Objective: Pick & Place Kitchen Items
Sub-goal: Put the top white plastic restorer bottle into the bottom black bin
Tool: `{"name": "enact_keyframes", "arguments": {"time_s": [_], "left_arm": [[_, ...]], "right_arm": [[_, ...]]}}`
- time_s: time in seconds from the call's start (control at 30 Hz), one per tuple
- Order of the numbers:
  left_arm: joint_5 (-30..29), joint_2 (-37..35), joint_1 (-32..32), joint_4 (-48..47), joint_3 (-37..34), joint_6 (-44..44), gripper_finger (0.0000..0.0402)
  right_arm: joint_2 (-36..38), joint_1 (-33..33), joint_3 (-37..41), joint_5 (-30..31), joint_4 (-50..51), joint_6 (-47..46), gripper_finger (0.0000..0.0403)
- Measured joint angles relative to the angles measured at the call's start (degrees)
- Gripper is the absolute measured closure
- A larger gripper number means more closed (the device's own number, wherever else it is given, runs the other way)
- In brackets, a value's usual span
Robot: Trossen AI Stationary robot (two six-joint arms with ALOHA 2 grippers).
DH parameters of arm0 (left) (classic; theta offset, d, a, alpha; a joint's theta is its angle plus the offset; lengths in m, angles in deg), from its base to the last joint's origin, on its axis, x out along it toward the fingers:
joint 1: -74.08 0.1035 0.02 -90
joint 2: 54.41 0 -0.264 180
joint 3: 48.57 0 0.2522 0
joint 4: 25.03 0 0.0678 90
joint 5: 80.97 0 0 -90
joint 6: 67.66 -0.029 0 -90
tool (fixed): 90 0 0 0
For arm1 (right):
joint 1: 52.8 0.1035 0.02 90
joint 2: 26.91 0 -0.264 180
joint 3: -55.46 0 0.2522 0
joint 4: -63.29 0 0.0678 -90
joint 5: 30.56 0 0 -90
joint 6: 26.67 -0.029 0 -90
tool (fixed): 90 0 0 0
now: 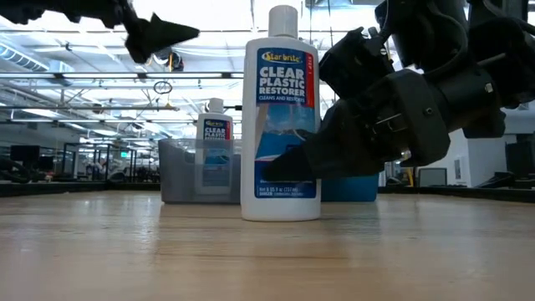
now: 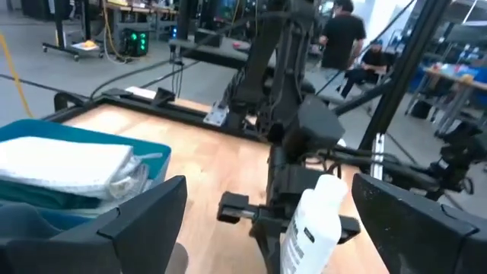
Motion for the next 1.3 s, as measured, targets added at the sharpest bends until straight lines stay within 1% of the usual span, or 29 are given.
{"name": "enact_keyframes", "arguments": {"time_s": [0.1, 0.17, 0.33, 0.4, 0.53, 0.67, 0.8, 1.3], "left_arm": [[0.7, 5.6, 1.0, 2.3, 1.6, -0.2, 0.0030], [2.3, 8.5, 1.6, 2.4, 3.8, -1.9, 0.0033], [8.9, 14.6, 2.8, 0.0, 10.8, -5.9, 0.0043], [10.6, 16.8, 3.0, -1.4, 13.7, -6.5, 0.0047], [9.9, 20.9, 3.0, -3.8, 18.0, -6.7, 0.0056], [9.3, 24.0, 3.0, -3.8, 21.2, -9.1, 0.0067], [9.3, 25.9, 3.0, -3.8, 22.9, -11.4, 0.0076], [9.2, 26.3, 5.1, -5.1, 23.0, -9.3, 0.0115]], "right_arm": [[0.0, 0.0, 0.0, 0.0, 0.0, 0.0, 0.0333], [0.6, 0.0, 0.0, 0.0, 0.6, -0.1, 0.0333], [4.7, -0.5, 0.1, 0.3, 5.2, -0.2, 0.0333], [6.4, -1.0, 0.1, 0.4, 7.8, -0.2, 0.0333], [9.3, -1.7, 0.1, 1.8, 12.1, -0.2, 0.0333], [10.0, -2.4, 0.1, 1.8, 12.5, 0.0, 0.0333], [10.4, -3.0, 0.0, 1.9, 11.3, 0.4, 0.0333], [10.4, -3.8, 0.0, 1.9, 8.0, 0.4, 0.0333]]}}
